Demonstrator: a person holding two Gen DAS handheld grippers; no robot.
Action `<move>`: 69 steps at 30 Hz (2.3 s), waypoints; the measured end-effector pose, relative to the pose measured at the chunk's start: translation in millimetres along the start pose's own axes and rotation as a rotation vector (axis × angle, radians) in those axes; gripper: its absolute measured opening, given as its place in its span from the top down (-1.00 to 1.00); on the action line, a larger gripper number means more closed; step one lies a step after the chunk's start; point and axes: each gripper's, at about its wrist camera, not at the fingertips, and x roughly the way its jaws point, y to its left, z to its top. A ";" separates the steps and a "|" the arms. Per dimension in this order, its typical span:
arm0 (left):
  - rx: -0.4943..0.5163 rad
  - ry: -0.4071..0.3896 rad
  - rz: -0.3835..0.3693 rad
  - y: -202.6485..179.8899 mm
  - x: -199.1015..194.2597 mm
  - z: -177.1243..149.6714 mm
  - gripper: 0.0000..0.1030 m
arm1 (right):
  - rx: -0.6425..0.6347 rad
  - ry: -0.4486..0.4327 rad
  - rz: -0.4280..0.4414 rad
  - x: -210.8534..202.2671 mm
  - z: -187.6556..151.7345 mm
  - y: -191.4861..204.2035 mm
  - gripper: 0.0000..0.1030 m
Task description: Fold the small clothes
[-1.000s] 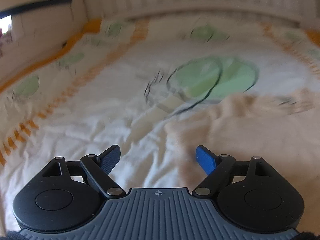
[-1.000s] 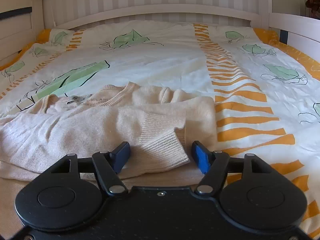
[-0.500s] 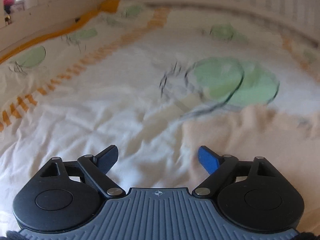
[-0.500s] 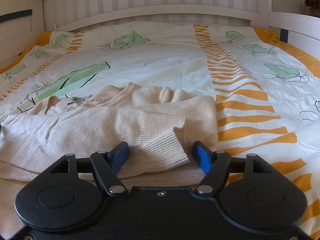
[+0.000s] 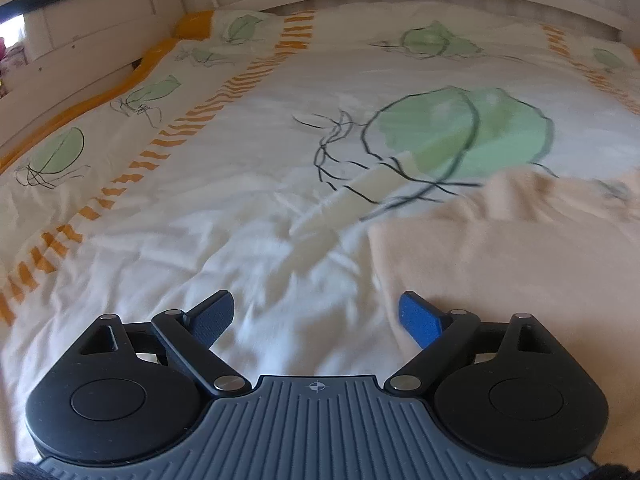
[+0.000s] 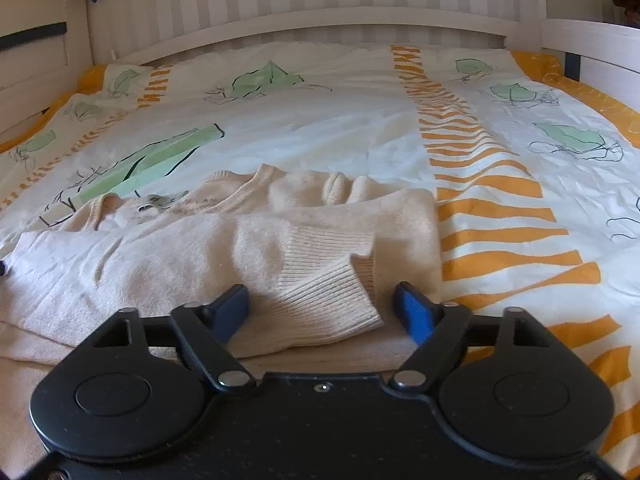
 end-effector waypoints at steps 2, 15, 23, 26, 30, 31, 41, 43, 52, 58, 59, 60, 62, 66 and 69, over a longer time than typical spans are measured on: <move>0.027 -0.013 -0.029 0.9 -26.0 -11.4 -0.75 | -0.012 0.015 0.014 1.5 1.3 2.0 -0.91; -0.004 0.089 -0.279 24.4 -151.2 -100.6 -0.75 | 0.069 0.051 0.114 -81.4 25.6 -16.0 -0.98; -0.016 0.139 -0.333 19.5 -169.8 -133.4 -0.74 | 0.119 0.328 0.132 -153.1 -0.1 -35.5 -0.98; -0.013 0.156 -0.348 16.8 -175.7 -144.9 -0.74 | 0.141 0.463 0.153 -164.3 -20.0 -37.5 -0.98; 0.015 0.180 -0.353 11.8 -179.2 -159.0 -0.74 | 0.173 0.595 0.097 -167.6 -46.3 -40.9 -0.98; 0.021 0.181 -0.357 10.6 -178.6 -161.4 -0.74 | 0.178 0.615 0.086 -166.6 -52.0 -41.7 -0.98; 0.000 0.160 -0.342 0.8 -176.3 -175.7 -0.80 | 0.177 0.663 0.125 -157.0 -74.7 -32.0 -1.00; -0.014 0.157 -0.331 -0.3 -176.3 -176.8 -0.80 | 0.161 0.657 0.126 -155.8 -78.7 -26.5 -1.00; -0.029 0.151 -0.375 1.3 -178.8 -176.6 -0.61 | 0.224 0.618 0.188 -161.5 -75.6 -39.4 -0.80; -0.026 0.162 -0.444 -0.5 -183.9 -172.7 0.28 | 0.262 0.598 0.229 -167.5 -75.7 -46.7 0.44; -0.036 0.166 -0.451 -0.1 -183.8 -171.9 0.47 | 0.266 0.595 0.234 -168.3 -75.8 -47.1 0.49; -0.049 0.169 -0.456 1.0 -183.4 -171.1 0.60 | 0.265 0.587 0.236 -170.9 -75.4 -48.0 0.51; -0.075 0.173 -0.473 4.2 -182.2 -169.9 0.72 | 0.254 0.564 0.239 -174.0 -72.9 -45.5 0.57; -0.190 0.177 -0.529 19.2 -179.8 -170.8 0.83 | 0.260 0.503 0.268 -189.7 -68.1 -45.8 0.59; -0.235 0.180 -0.539 27.1 -179.6 -171.0 0.84 | 0.279 0.464 0.281 -195.4 -65.7 -45.4 0.60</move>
